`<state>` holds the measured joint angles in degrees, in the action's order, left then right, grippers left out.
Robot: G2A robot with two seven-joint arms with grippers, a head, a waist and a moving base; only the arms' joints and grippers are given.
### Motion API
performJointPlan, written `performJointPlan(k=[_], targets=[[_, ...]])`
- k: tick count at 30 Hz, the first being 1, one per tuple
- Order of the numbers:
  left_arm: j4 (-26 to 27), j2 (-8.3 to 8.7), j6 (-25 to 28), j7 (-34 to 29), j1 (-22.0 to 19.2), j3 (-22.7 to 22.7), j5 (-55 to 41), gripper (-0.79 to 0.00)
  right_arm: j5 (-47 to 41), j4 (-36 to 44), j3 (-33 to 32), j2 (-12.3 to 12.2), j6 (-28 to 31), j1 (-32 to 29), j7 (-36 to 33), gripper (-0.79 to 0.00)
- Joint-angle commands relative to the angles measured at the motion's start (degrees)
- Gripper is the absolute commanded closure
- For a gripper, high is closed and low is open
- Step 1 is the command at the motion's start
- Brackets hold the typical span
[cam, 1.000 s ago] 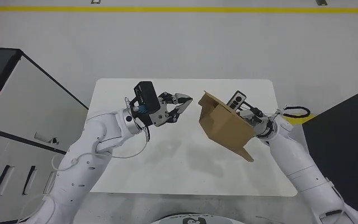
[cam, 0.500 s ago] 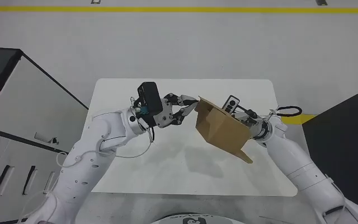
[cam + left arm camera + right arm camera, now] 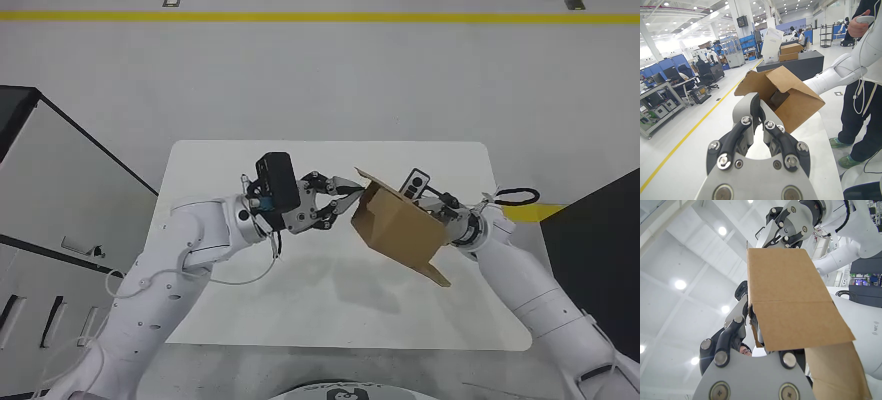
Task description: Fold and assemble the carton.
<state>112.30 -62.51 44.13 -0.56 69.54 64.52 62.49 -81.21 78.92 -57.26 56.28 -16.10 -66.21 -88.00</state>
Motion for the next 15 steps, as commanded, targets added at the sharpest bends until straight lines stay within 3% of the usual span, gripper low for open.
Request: performJointPlan(k=[1, 15], targets=[[0.0, -0.05, 0.1, -0.2, -0.1, -0.3, 0.1, 0.0, 0.1, 0.0, -0.1, 0.1, 0.1, 0.0, 0.0, 0.0], [0.5, -0.03, -0.4, -2.4, -0.3, -0.1, 0.5, 0.0, 1.4, 0.1, -1.3, 0.5, 1.0, -1.0, 0.0, 0.0]])
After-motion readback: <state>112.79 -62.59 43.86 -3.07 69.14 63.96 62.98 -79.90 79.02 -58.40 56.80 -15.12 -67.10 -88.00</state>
